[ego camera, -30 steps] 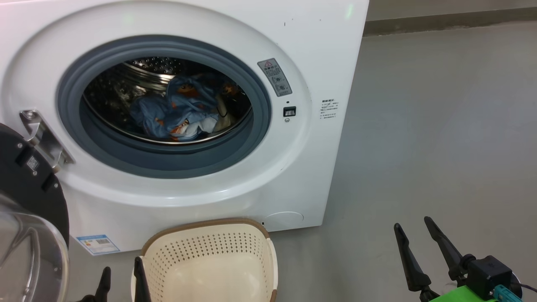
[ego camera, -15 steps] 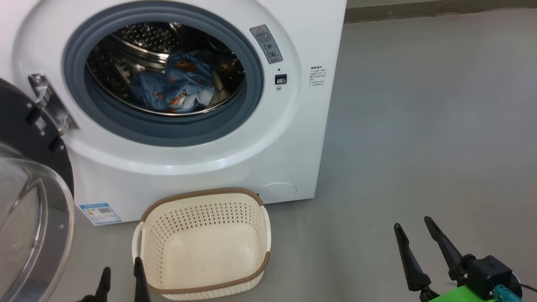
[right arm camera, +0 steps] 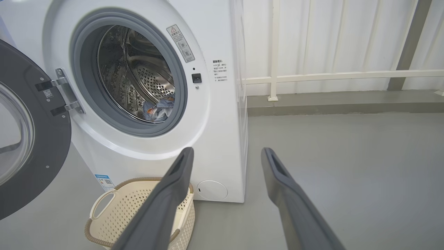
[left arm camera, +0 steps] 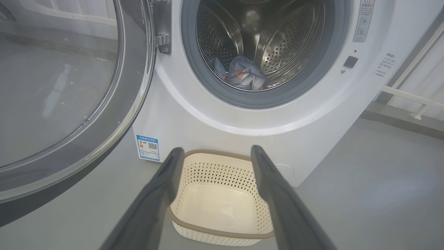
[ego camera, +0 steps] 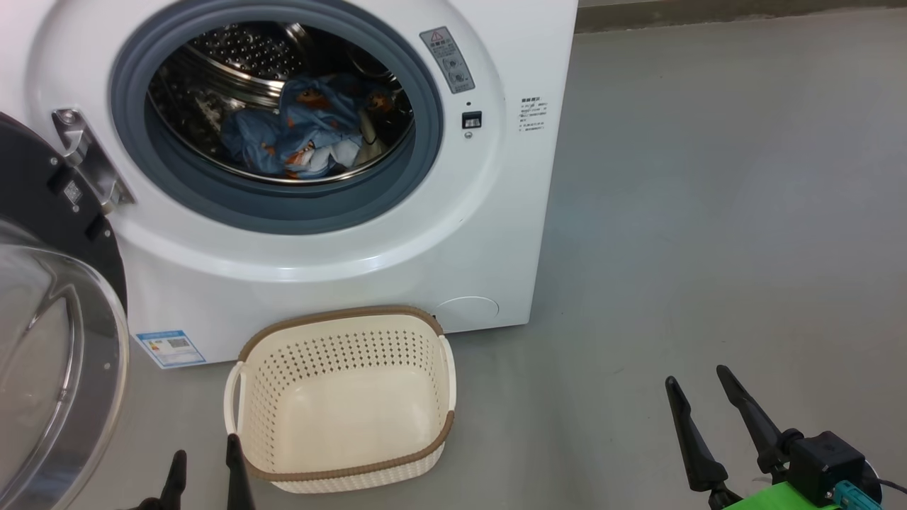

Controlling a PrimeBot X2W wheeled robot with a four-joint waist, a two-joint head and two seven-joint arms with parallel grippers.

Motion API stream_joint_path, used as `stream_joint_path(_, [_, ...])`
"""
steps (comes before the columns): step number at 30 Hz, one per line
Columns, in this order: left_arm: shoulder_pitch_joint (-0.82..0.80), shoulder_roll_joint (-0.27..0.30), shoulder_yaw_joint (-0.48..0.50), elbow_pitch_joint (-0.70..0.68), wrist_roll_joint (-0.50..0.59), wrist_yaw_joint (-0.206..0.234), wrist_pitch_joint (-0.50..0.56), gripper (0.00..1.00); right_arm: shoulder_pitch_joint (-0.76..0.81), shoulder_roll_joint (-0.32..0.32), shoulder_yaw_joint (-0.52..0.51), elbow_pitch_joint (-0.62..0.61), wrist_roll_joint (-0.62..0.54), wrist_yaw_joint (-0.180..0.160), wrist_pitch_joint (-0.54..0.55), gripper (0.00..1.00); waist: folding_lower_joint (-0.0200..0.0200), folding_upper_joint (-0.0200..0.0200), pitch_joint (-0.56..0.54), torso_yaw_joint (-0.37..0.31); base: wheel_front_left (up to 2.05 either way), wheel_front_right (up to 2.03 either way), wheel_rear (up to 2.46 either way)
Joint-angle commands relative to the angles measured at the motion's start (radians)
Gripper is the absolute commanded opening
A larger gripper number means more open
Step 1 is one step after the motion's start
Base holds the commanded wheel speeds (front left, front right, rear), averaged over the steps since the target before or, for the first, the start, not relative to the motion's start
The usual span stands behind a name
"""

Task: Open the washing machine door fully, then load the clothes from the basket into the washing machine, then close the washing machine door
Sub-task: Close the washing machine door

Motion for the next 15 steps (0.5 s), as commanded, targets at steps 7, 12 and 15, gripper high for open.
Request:
stream_joint_path(7, [-0.021, 0.0, 0.037, -0.015, 0.012, -0.005, -0.006, 1.0, -0.024, -0.006, 0.017, -0.024, -0.008, 0.009, -0.005, 1.0, 0.0, 0.0, 0.0, 0.007, 0.0, 0.0, 0.0])
stream_joint_path(12, [-0.023, 0.0, 0.038, -0.02, 0.018, -0.005, -0.006, 1.0, -0.026, -0.007, 0.019, -0.027, -0.01, 0.009, -0.005, 1.0, 0.0, 0.0, 0.002, 0.024, 0.0, 0.0, 0.0])
stream_joint_path(15, [-0.022, 0.0, 0.04, -0.023, 0.021, -0.004, -0.006, 1.0, -0.029, -0.008, 0.02, -0.028, -0.011, 0.009, -0.005, 1.0, 0.0, 0.0, 0.003, 0.042, 0.0, 0.0, 0.0])
